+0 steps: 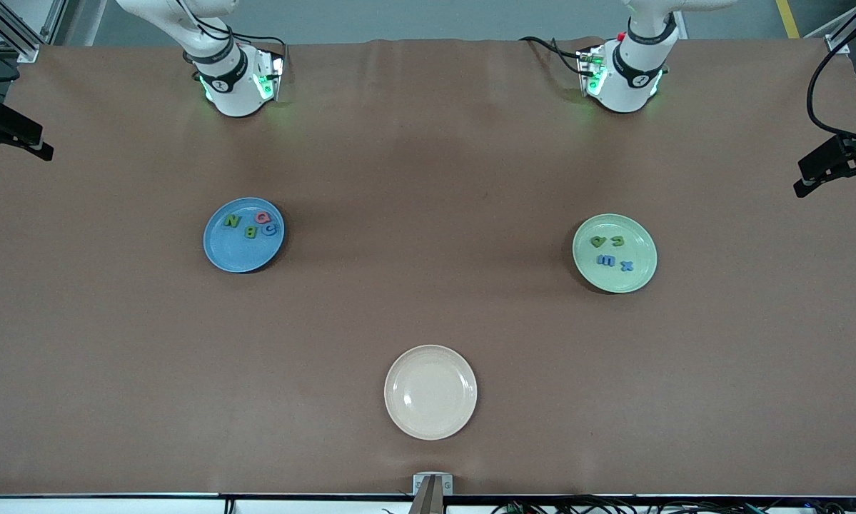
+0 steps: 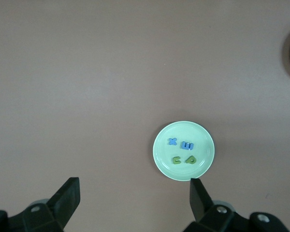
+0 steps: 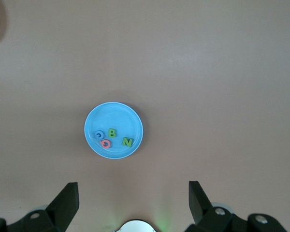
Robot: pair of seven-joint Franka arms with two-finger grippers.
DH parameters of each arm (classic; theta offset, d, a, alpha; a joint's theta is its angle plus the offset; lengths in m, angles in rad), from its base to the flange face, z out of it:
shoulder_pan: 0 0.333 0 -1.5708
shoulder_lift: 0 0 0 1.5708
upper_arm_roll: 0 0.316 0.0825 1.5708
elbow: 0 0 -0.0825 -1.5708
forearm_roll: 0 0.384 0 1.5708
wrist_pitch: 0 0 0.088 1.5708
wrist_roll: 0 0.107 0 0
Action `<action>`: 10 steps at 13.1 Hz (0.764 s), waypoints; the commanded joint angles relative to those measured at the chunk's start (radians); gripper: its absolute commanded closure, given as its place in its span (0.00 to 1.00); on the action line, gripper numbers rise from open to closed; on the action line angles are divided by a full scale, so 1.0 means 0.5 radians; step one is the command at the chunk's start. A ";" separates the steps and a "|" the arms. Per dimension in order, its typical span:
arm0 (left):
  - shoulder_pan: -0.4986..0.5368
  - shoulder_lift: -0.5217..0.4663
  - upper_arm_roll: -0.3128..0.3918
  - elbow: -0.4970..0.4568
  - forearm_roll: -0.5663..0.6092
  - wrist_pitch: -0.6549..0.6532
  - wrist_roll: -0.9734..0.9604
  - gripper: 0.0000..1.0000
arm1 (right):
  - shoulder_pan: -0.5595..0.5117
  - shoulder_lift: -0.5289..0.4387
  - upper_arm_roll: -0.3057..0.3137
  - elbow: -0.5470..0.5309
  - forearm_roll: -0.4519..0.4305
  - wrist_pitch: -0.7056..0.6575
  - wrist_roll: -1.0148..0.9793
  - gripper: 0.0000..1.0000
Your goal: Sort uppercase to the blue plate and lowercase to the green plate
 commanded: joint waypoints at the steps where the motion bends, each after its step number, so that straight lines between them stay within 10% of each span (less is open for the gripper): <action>1: 0.001 -0.015 0.002 0.014 -0.026 -0.023 0.030 0.00 | -0.020 -0.029 -0.019 -0.010 0.088 0.004 0.027 0.00; 10: 0.001 -0.009 0.005 0.010 -0.026 -0.020 0.024 0.00 | -0.001 -0.029 -0.006 0.002 -0.050 0.028 -0.010 0.00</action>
